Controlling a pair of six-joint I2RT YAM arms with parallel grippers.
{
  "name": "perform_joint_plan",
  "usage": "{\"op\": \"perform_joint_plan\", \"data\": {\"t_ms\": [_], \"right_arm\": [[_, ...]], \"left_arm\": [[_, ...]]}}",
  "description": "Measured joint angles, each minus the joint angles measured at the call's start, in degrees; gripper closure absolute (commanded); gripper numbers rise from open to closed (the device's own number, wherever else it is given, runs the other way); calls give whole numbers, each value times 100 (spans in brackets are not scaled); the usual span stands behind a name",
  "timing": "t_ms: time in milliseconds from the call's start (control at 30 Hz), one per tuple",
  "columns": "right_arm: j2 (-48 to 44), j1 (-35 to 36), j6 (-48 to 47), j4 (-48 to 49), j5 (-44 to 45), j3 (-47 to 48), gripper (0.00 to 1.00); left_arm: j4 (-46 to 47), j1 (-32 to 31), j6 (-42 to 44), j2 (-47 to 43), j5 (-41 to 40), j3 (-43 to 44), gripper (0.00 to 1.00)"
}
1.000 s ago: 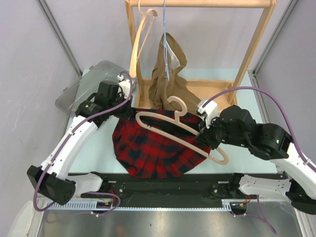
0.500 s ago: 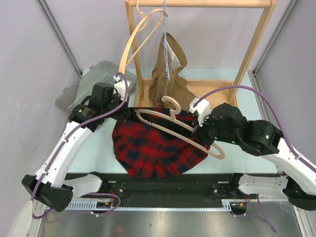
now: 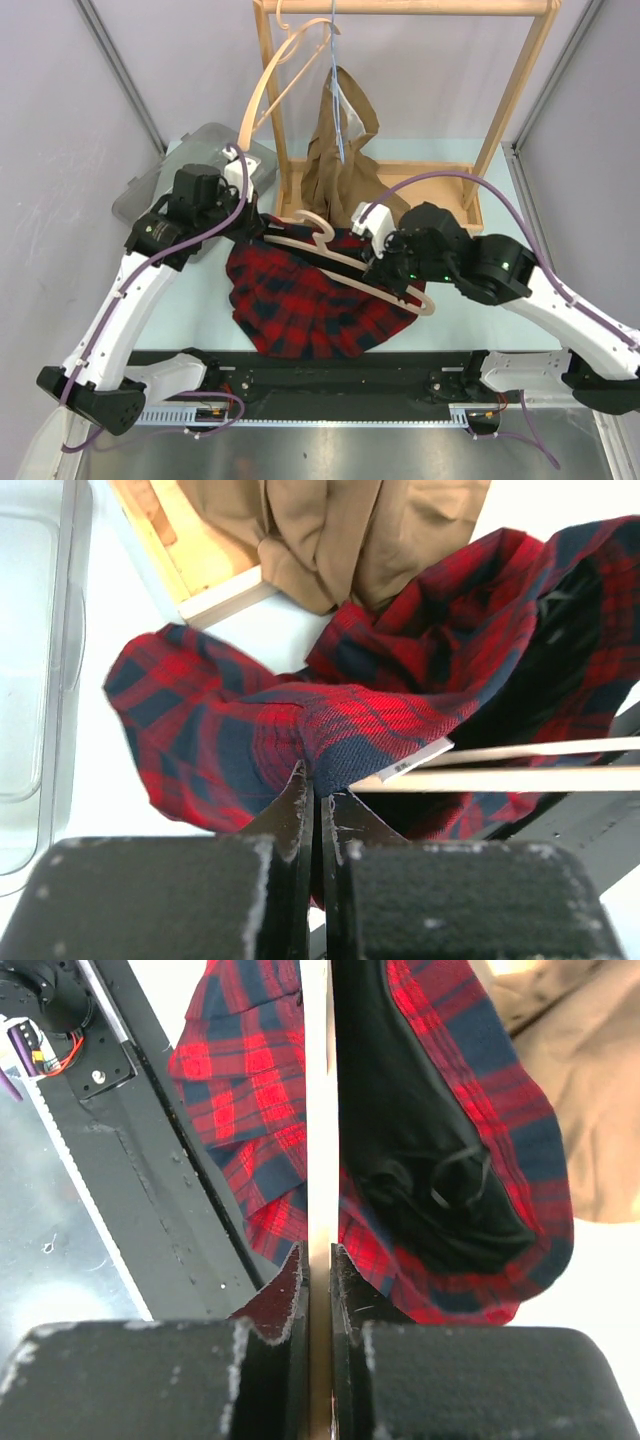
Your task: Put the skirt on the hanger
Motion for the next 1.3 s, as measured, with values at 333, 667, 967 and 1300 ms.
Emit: {"op": "perform_joint_plan", "data": {"t_ms": [333, 667, 967, 1300], "right_arm": [[472, 11, -131, 1211, -125, -531, 100], [404, 37, 216, 3180, -11, -2122, 100], [144, 48, 501, 3958, 140, -2682, 100], [105, 50, 627, 4297, 205, -2820, 100]], "left_arm": [[-44, 11, -168, 33, 374, 125, 96], [291, 39, -540, 72, 1062, -225, 43], [354, 74, -1082, -7, -221, -280, 5], [835, 68, -1453, -986, -1381, -345, 0]]}}
